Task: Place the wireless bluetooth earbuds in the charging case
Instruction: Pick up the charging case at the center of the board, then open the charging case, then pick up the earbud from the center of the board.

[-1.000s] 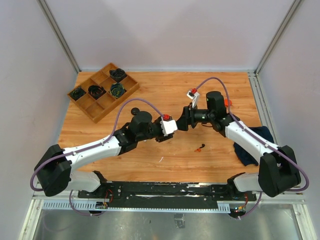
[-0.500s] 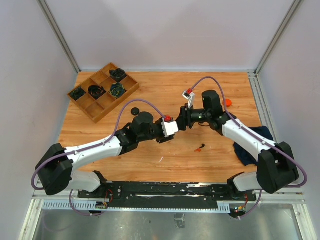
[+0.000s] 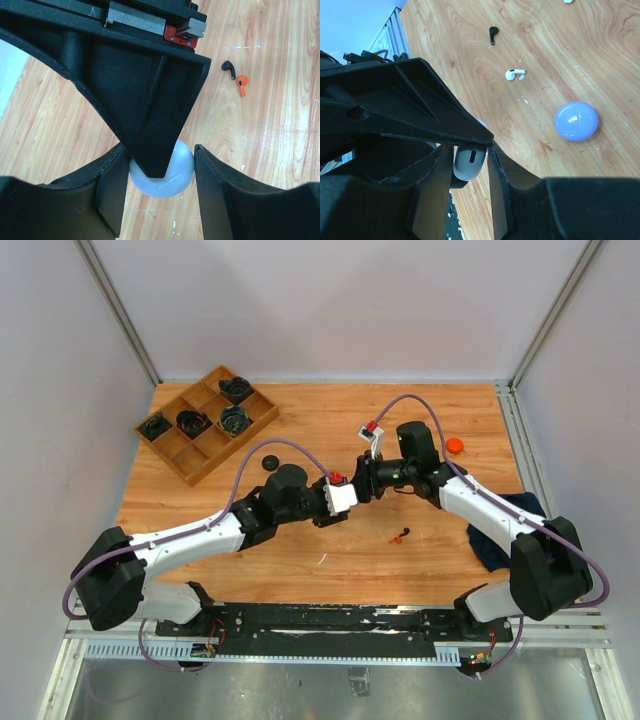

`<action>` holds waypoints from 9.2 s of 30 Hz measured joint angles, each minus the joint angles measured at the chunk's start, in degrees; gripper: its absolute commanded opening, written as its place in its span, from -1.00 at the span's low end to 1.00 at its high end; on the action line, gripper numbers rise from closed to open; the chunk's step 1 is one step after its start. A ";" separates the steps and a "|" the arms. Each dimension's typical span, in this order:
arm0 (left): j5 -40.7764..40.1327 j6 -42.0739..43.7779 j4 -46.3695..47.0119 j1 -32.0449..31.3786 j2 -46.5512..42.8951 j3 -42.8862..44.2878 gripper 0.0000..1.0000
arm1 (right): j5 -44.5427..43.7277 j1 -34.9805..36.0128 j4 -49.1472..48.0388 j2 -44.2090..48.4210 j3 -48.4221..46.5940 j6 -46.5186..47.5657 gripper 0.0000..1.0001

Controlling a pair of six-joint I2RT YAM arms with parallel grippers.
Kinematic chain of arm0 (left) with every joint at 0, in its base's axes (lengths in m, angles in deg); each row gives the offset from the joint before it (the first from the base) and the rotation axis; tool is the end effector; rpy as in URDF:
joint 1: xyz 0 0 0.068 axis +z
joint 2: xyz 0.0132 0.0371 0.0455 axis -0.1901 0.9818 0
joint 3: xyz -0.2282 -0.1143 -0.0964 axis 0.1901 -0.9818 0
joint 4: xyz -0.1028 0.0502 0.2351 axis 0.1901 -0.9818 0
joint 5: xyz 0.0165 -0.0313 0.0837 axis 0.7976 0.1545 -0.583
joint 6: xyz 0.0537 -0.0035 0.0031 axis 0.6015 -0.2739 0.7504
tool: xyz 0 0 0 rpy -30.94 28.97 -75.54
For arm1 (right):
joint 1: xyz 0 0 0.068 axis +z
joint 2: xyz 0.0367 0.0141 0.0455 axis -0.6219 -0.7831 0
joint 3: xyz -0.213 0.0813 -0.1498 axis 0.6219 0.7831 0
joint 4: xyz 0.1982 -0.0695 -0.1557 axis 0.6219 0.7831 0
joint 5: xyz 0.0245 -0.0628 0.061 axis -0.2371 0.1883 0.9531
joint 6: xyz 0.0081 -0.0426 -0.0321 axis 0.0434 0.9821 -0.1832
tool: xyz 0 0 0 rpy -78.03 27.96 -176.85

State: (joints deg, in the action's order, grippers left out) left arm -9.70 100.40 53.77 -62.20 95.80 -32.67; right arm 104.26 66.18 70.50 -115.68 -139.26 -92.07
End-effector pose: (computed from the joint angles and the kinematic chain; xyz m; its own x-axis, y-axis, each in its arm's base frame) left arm 0.1765 -0.2324 0.2552 0.2477 0.4564 -0.8546 0.8828 0.2570 0.3931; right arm 0.2589 0.1675 0.2639 -0.6674 -0.1526 -0.7289 -0.7355 0.2881 0.6132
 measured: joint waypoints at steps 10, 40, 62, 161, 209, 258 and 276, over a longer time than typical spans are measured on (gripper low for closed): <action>0.20 0.15 0.22 -0.02 0.00 0.00 0.11 | -1.29 0.02 0.74 0.48 0.00 0.63 -0.76; -4.46 -36.63 37.22 5.49 -7.15 -17.03 0.69 | -10.67 -5.60 -35.54 18.84 21.77 -17.27 -0.82; 1.84 -73.79 71.87 8.74 5.42 -20.83 0.17 | -11.96 -4.61 -76.67 7.87 27.30 -39.91 -0.81; 19.32 2.19 -41.64 6.67 -5.42 24.20 -0.99 | 7.37 4.24 -34.88 17.70 19.02 17.46 -0.07; 11.45 -4.17 -32.74 4.98 -9.09 17.55 0.42 | 4.68 5.64 -44.92 17.77 24.96 16.06 -0.91; 6.38 -12.74 -23.89 8.74 -11.15 16.28 0.52 | 0.52 5.64 -49.90 17.81 27.43 13.70 -0.93; -21.97 -42.29 -25.31 8.87 -11.37 6.21 0.66 | -13.53 5.60 -49.57 20.11 33.31 16.35 -0.93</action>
State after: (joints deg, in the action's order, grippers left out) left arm -31.66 58.10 28.46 -53.33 84.43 -26.47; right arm 90.73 71.77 20.93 -95.57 -105.95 -75.72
